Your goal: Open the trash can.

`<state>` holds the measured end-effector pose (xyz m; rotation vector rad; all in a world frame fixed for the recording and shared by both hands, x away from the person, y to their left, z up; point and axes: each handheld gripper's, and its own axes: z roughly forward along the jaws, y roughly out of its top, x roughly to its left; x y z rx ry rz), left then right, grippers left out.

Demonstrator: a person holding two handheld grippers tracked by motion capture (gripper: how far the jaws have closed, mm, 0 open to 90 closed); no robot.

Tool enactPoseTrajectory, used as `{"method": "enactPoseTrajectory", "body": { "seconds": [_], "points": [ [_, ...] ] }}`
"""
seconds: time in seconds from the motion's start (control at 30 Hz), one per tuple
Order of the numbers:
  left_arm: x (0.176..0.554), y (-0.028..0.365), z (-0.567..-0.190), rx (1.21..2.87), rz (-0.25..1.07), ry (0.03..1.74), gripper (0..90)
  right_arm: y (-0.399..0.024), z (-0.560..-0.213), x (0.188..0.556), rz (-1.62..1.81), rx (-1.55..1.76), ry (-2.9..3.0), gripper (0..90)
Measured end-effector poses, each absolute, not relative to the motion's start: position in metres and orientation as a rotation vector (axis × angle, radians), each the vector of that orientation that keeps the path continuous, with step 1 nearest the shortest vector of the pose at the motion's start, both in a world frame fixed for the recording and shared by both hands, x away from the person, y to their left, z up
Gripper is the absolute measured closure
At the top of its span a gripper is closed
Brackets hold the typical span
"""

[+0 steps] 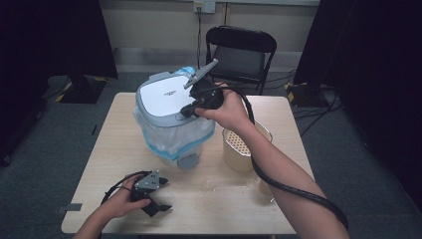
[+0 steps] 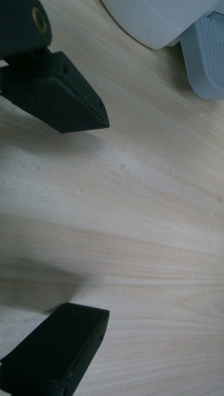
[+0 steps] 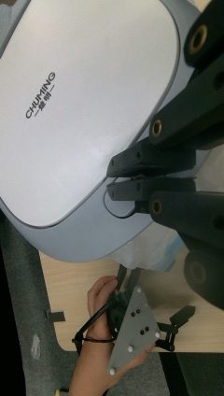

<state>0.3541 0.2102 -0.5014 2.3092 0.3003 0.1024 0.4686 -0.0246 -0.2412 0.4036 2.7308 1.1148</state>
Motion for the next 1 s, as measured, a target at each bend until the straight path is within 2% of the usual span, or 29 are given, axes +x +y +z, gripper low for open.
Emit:
{"method": "enactPoseTrajectory", "body": {
  "seconds": [0.37, 0.4, 0.47, 0.5, 0.6, 0.63, 0.73, 0.77, 0.8, 1.0],
  "points": [
    [0.354, 0.21, -0.501, 2.31, 0.103, 0.299, 7.5, -0.028, -0.244, 0.47, 1.131, 0.416, 2.746, 89.6],
    [0.354, 0.21, -0.501, 2.309, 0.105, 0.301, 7.0, -0.029, -0.242, 0.469, 1.133, 0.403, 2.742, 79.5],
    [0.354, 0.21, -0.502, 2.305, 0.109, 0.296, 6.8, -0.031, -0.243, 0.467, 1.151, 0.415, 2.725, 68.2],
    [0.354, 0.21, -0.502, 2.305, 0.109, 0.296, 6.8, -0.031, -0.243, 0.467, 1.151, 0.415, 2.725, 68.2],
    [0.354, 0.21, -0.502, 2.306, 0.108, 0.296, 6.6, -0.043, -0.244, 0.465, 1.222, 0.476, 2.705, 49.0],
    [0.354, 0.21, -0.502, 2.306, 0.108, 0.296, 6.5, -0.043, -0.244, 0.465, 1.222, 0.476, 2.705, 49.0],
    [0.354, 0.21, -0.502, 2.307, 0.108, 0.295, 6.5, -0.059, -0.241, 0.464, 1.249, 0.525, 2.678, 35.5],
    [0.354, 0.21, -0.502, 2.307, 0.108, 0.295, 6.6, -0.059, -0.241, 0.464, 1.249, 0.525, 2.678, 35.5],
    [0.354, 0.21, -0.502, 2.308, 0.109, 0.292, 6.5, -0.068, -0.239, 0.462, 1.254, 0.539, 2.654, 30.5],
    [0.354, 0.21, -0.502, 2.308, 0.11, 0.292, 6.6, -0.086, -0.239, 0.457, 1.27, 0.542, 2.615, 25.6]
  ]
}}
